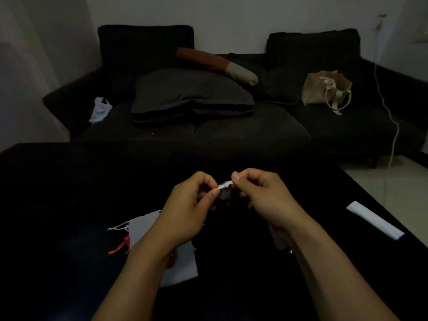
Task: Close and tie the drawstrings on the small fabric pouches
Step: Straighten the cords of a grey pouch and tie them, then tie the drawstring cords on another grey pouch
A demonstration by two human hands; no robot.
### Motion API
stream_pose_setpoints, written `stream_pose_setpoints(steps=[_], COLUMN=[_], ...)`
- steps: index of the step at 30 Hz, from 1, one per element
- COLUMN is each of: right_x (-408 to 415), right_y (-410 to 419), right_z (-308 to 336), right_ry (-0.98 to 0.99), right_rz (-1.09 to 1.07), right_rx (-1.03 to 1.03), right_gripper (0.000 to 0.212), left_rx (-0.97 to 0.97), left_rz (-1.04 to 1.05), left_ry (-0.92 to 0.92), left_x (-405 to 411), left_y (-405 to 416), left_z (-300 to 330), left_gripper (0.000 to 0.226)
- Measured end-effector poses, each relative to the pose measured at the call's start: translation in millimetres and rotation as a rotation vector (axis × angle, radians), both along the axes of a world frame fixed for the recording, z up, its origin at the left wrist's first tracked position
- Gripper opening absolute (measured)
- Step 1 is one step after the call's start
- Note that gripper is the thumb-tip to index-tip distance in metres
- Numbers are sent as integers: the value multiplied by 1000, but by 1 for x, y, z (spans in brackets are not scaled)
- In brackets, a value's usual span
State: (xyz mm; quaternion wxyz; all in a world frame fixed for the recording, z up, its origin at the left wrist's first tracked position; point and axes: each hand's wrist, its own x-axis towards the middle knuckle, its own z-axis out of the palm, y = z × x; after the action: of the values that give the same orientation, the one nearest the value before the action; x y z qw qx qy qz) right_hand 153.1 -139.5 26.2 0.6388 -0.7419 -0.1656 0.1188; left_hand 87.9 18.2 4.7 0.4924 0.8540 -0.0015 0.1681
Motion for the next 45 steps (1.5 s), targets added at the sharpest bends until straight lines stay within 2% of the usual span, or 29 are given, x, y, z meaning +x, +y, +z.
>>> stream_pose_setpoints(steps=[5, 7, 10, 12, 14, 17, 19, 20, 23, 25, 29, 33, 36, 38, 40, 43, 45], right_x=[0, 5, 9, 12, 14, 12, 11, 9, 1, -9, -21, -26, -27, -31, -33, -33, -33], right_y=[-5, -5, -2, 0, -1, -5, -6, -3, 18, 40, 71, 94, 107, 111, 113, 115, 117], right_z=[0, -7, -16, -24, -31, -35, -37, -38, -38, -40, -57, -74, -75, -66, -57, -58, -68], right_ry=[25, -83, -99, -204, -338, -465, -427, -405, -363, -184, 1, 49, 96, 248, 403, 487, 327], right_rz=[152, 175, 204, 184, 122, 60, 124, 160, 265, 352, 389, 284, 222, 247, 286, 332, 334], right_rx=[-50, -184, -328, -447, -667, -1064, -1243, -1256, -1037, -854, -784, -554, -312, -90, 46, 27, -144], right_gripper=[29, 34, 25, 20, 16, 15, 37, 47, 49, 43, 42, 24, 16, 15, 21, 45, 58], left_rx=[-67, -128, -133, -91, 4, 343, 594, 679, 730, 722, 591, 568, 469, 326, 297, 332, 337], left_rz=[22, 5, -44, -49, 24, 180, 209, 203, 181, 186, 132, 135, 155, 174, 208, 260, 258], left_ry=[-3, 20, 103, 166, 220, 346, 526, 630, 854, 929, 1029, 918, 765, 700, 658, 642, 652], left_x=[5, 6, 6, 5, 2, -6, -14, -17, -23, -26, -33, -38, -39, -42, -47, -53, -58], left_y=[1, 2, 4, 5, 11, 32, 49, 55, 72, 82, 90, 93, 108, 118, 124, 129, 131], left_z=[-10, -9, -10, -12, -15, -20, -23, -25, -35, -44, -55, -59, -58, -55, -52, -53, -54], left_gripper=[13, 16, 14, 10, 12, 35, 63, 78, 114, 136, 150, 132, 92, 67, 52, 44, 48])
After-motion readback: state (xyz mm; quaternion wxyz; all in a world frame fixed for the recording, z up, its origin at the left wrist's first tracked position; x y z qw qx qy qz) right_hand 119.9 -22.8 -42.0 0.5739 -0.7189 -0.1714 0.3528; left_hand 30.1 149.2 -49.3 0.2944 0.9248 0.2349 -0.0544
